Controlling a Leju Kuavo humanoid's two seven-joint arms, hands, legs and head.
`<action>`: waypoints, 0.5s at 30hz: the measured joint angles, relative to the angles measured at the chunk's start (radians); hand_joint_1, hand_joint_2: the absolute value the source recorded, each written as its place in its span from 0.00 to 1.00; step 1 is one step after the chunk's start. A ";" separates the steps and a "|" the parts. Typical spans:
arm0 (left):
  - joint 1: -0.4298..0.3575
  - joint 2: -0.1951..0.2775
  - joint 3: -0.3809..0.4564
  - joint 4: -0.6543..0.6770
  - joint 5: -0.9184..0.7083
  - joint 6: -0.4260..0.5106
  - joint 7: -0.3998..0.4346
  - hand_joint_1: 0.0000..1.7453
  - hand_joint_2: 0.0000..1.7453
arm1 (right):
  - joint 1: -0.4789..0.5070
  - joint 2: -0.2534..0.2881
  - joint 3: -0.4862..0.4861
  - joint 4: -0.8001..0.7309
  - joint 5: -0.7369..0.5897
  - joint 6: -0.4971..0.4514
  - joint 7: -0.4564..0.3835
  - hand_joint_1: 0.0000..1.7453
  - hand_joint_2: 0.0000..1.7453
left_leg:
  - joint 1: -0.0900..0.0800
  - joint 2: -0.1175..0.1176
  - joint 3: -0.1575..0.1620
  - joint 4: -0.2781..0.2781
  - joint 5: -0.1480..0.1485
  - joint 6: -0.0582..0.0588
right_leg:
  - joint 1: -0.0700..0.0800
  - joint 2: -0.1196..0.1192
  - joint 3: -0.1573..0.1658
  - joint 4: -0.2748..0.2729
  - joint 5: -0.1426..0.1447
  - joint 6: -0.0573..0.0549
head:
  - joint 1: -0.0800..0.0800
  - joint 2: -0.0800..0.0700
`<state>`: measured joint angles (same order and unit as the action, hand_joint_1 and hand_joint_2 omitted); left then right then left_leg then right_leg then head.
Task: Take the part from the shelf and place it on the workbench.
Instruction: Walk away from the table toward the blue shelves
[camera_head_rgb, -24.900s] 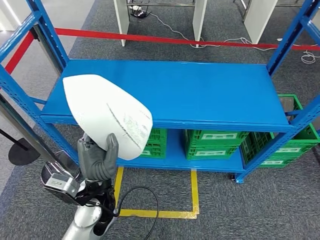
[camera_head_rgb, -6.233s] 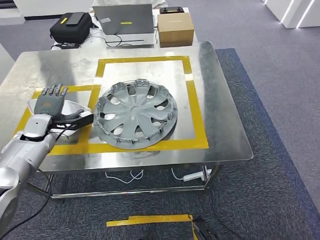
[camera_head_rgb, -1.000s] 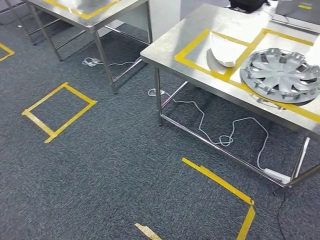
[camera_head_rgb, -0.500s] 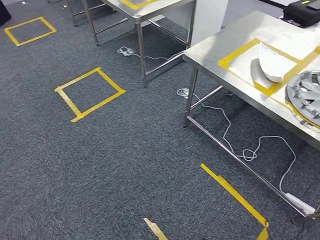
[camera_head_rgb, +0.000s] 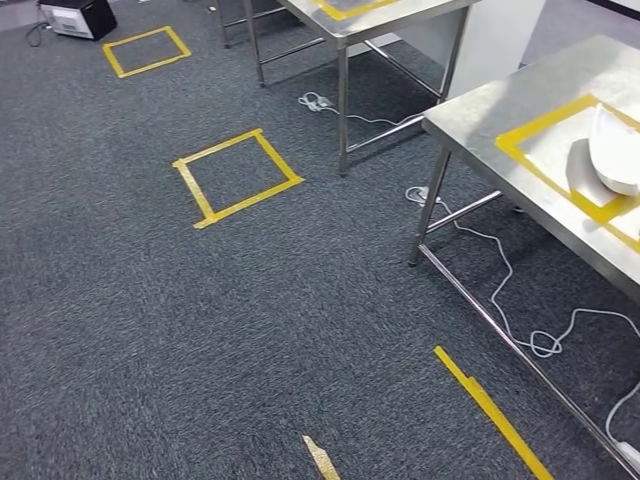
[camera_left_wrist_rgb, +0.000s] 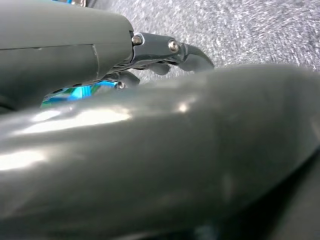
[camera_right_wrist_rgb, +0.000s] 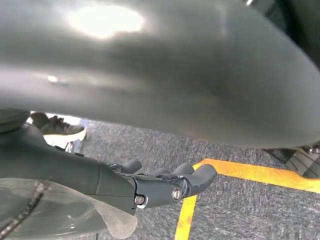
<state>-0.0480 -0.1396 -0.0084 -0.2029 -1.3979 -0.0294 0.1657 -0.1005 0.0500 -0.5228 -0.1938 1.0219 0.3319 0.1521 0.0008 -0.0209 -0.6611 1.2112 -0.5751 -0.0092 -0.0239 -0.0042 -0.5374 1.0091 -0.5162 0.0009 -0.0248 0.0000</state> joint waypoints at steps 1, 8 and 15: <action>-0.002 0.001 0.000 0.000 -0.001 0.000 -0.001 0.00 0.00 | 0.001 0.000 0.000 0.000 0.000 0.000 0.000 0.00 0.00 | 0.001 0.005 -0.026 0.057 -0.020 -0.002 | 0.001 -0.017 0.001 0.000 -0.002 -0.001 | 0.000 0.000; -0.001 -0.001 0.002 0.000 -0.015 -0.001 -0.003 0.00 0.00 | 0.005 0.000 -0.001 0.000 -0.003 -0.004 0.000 0.00 0.00 | -0.009 0.100 0.088 -0.167 0.092 0.012 | 0.011 -0.104 0.019 0.002 -0.020 0.018 | 0.001 0.000; 0.003 -0.007 0.002 0.000 -0.022 0.000 -0.003 0.00 0.00 | 0.007 0.000 -0.002 0.000 -0.004 -0.006 0.000 0.00 0.00 | -0.005 0.025 0.088 -0.188 0.095 0.050 | 0.009 -0.017 -0.062 0.172 -0.121 0.042 | 0.014 0.000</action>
<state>-0.0446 -0.1468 -0.0069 -0.2029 -1.4198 -0.0292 0.1629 -0.0933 0.0499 -0.5247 -0.1938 1.0178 0.3260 0.1526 -0.0042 0.0044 -0.5732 1.0228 -0.4801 0.0409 -0.0146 -0.0208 -0.5989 1.1816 -0.6374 0.0428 -0.0107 0.0000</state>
